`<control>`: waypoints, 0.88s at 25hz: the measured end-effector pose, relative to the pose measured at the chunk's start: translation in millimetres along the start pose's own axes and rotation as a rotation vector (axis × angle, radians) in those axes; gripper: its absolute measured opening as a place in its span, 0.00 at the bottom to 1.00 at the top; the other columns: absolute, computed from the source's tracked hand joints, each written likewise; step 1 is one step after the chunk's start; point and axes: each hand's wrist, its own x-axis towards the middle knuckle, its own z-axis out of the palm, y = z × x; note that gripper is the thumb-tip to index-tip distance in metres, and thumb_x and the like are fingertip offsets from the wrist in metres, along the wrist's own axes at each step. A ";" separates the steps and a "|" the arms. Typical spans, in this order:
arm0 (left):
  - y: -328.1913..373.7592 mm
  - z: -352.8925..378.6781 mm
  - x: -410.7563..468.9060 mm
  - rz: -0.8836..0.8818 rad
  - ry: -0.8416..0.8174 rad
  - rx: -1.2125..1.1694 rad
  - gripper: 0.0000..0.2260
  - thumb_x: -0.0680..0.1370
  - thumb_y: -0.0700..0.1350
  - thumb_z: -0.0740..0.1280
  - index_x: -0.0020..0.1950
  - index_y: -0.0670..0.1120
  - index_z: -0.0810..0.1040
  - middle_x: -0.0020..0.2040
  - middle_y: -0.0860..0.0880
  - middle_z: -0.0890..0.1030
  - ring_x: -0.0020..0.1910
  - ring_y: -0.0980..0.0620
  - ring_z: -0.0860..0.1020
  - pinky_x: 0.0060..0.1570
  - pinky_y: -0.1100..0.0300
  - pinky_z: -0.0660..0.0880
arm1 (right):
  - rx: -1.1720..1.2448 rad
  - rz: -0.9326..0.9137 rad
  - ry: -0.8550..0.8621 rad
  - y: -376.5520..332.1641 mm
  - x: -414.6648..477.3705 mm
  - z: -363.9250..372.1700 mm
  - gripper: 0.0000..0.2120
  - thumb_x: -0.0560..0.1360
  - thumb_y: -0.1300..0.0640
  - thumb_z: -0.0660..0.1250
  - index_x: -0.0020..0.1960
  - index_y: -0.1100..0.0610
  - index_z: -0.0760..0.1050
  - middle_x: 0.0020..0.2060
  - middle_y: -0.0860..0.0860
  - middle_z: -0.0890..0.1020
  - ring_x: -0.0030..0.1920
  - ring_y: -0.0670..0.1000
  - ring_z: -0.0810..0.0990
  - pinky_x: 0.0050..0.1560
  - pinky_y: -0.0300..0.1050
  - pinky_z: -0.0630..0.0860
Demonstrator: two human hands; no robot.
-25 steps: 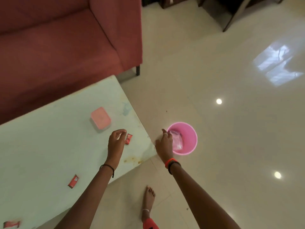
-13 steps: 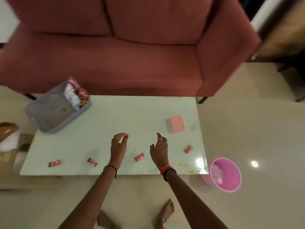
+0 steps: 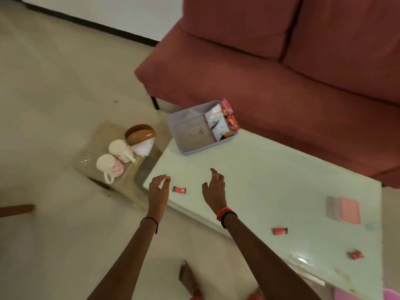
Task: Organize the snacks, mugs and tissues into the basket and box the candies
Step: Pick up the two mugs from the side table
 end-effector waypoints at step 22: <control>-38.3 -157.2 216.2 -0.090 0.294 0.337 0.31 0.72 0.45 0.72 0.71 0.39 0.64 0.69 0.37 0.66 0.68 0.39 0.66 0.67 0.45 0.66 | -0.314 -0.300 -0.421 -190.8 163.4 215.2 0.29 0.76 0.62 0.63 0.75 0.60 0.58 0.64 0.62 0.70 0.64 0.61 0.71 0.66 0.53 0.70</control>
